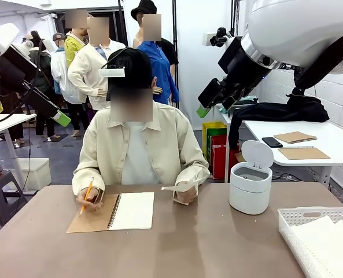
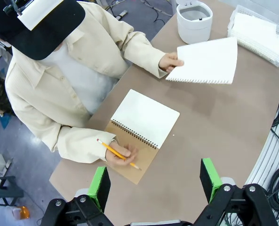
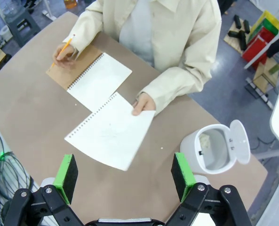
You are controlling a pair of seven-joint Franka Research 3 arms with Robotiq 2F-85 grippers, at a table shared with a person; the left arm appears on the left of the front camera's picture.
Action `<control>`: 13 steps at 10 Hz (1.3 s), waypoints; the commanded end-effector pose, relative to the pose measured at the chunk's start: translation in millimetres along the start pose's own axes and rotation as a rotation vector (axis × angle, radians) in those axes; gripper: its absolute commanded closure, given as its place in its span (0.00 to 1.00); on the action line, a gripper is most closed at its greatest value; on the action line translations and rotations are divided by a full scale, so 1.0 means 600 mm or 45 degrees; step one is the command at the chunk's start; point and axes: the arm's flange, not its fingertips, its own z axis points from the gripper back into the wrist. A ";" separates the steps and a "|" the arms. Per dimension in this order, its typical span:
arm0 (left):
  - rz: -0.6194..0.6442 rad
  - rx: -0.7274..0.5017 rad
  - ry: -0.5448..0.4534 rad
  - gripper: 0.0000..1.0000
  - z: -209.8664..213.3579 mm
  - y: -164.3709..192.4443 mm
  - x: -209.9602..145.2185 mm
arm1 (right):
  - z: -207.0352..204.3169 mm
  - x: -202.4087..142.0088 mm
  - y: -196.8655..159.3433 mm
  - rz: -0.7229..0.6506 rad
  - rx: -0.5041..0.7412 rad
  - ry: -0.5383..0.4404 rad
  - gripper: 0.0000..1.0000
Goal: Sort the paper based on its condition.
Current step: If a person hands you a paper, place it in the Organizing basket , and if it's crumpled, put it in the Trash can.
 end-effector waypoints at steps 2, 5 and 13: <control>0.006 0.004 -0.004 0.00 0.000 0.003 0.002 | 0.000 0.001 0.000 0.001 -0.001 -0.003 0.00; 0.006 0.004 -0.004 0.00 0.000 0.003 0.002 | 0.000 0.001 0.000 0.001 -0.001 -0.003 0.00; 0.006 0.004 -0.004 0.00 0.000 0.003 0.002 | -0.036 0.031 -0.055 -0.419 0.096 0.208 0.00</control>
